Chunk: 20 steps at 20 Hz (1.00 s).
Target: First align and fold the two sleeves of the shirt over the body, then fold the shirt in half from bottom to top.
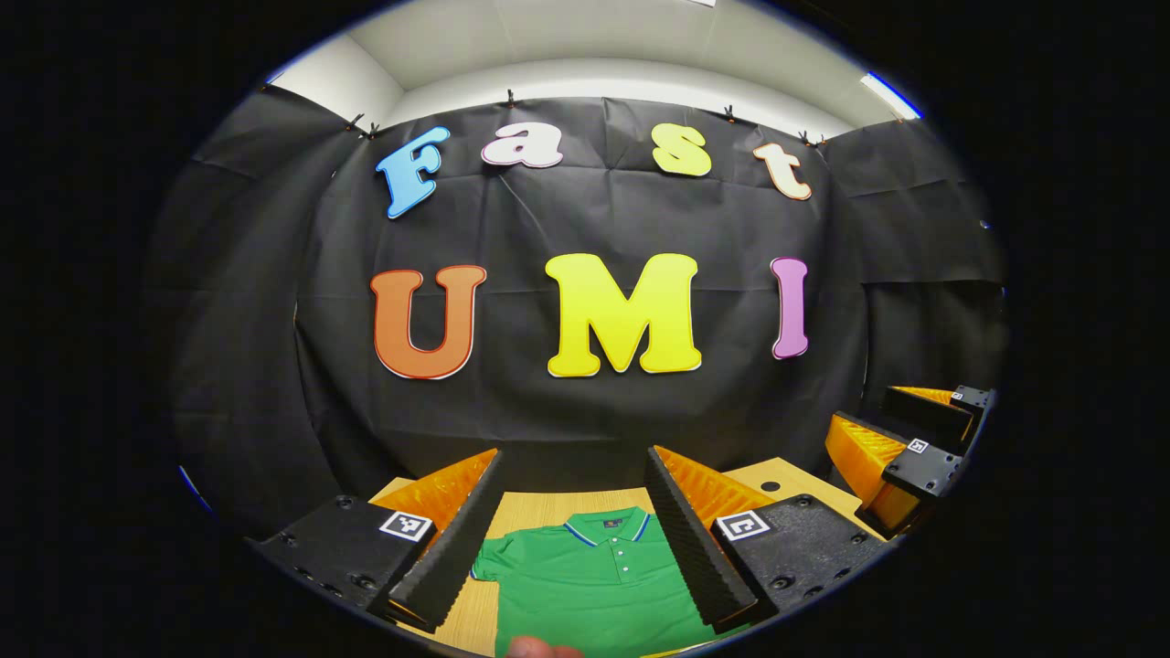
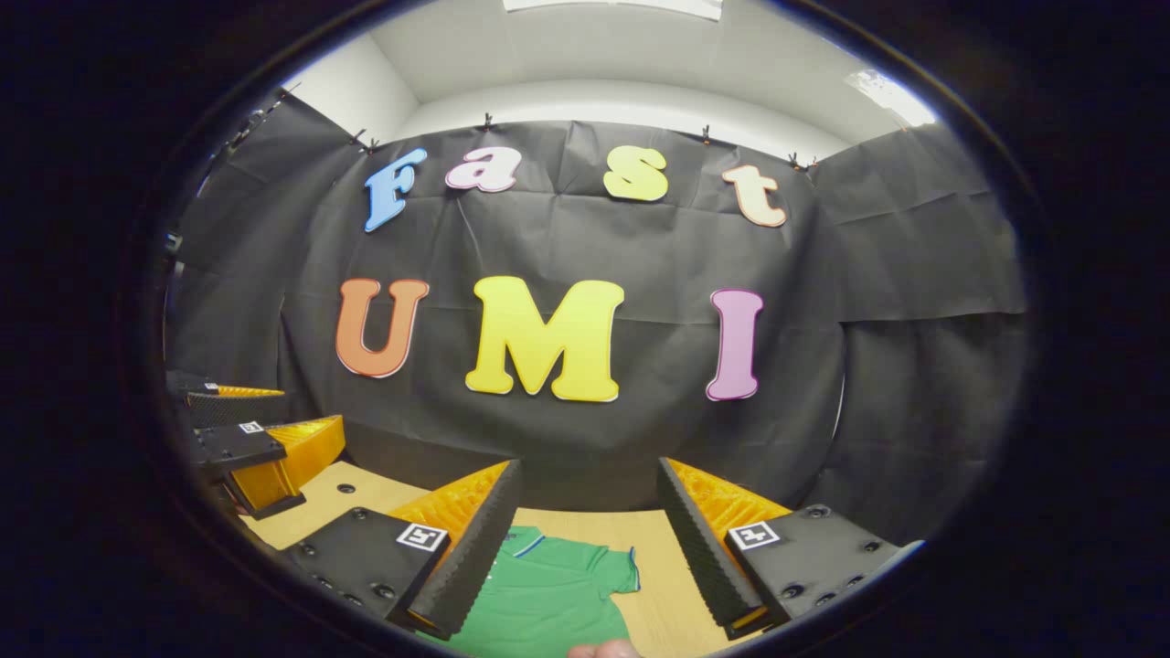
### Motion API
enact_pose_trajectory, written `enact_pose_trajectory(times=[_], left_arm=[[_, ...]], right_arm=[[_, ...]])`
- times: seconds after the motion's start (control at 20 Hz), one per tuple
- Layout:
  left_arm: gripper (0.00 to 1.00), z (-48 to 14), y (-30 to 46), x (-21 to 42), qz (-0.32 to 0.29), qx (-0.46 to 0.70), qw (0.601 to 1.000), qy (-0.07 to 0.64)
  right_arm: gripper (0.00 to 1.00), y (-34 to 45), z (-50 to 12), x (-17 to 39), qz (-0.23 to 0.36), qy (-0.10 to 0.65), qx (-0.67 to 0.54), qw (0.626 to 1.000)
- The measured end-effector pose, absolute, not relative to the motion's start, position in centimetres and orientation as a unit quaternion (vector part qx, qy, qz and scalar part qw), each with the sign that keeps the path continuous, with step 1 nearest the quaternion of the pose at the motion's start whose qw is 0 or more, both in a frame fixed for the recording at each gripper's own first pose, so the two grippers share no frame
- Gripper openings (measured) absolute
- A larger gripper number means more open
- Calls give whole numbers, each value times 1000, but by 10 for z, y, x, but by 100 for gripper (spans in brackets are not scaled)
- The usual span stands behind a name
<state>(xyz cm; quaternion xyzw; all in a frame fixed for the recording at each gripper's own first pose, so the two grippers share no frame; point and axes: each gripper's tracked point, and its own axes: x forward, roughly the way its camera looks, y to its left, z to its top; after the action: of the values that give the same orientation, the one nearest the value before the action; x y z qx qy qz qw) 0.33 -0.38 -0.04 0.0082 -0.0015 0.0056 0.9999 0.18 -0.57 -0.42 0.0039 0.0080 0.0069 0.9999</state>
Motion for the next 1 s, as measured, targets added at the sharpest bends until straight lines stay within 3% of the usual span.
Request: enact_pose_trajectory(times=[0.65, 1.0], left_arm=[[100, -21, -11, 5, 13, -1, 1000, 16], [97, -42, 1, 6, 33, 1, 999, 36]], right_arm=[[94, -35, -28, 22, 21, 41, -2, 999], [95, -58, -99, 68, 35, 109, 13, 993]])
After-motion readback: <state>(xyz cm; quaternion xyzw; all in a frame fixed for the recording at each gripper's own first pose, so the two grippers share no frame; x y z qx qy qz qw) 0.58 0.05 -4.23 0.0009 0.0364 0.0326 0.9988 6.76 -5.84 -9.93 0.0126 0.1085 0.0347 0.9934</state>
